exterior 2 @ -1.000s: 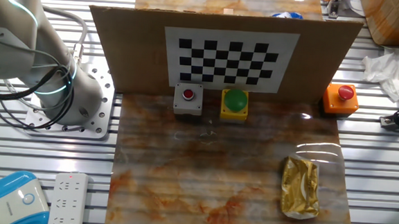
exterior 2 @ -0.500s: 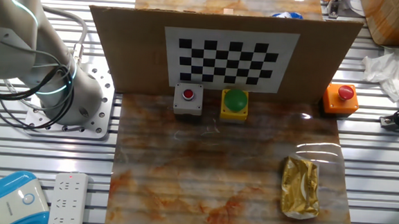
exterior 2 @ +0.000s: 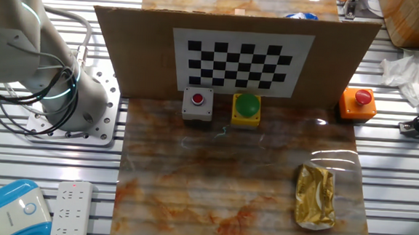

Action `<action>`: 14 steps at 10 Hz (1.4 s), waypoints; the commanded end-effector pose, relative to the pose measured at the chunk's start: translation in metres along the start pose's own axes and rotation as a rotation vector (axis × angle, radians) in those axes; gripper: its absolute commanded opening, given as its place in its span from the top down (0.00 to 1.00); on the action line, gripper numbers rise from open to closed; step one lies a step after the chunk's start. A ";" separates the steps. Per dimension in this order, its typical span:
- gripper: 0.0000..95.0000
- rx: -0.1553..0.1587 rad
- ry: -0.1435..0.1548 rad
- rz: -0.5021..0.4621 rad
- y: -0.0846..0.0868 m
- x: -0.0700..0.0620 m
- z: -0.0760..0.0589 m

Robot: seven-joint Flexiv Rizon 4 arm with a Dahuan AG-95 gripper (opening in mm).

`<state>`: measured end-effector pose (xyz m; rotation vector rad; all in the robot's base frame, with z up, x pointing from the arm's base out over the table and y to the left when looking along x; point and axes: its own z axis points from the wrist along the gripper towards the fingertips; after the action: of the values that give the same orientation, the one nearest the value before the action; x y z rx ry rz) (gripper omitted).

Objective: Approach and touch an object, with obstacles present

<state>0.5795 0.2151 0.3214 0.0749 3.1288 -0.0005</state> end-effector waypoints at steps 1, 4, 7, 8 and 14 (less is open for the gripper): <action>1.00 -0.003 -0.004 0.002 0.001 -0.001 0.001; 1.00 -0.002 -0.008 0.001 0.001 -0.001 0.006; 1.00 -0.004 -0.028 0.003 0.001 -0.001 0.006; 1.00 -0.004 -0.029 -0.001 0.001 -0.001 0.006; 1.00 -0.028 -0.020 -0.040 0.001 -0.001 0.006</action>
<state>0.5802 0.2160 0.3155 0.0111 3.1105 0.0524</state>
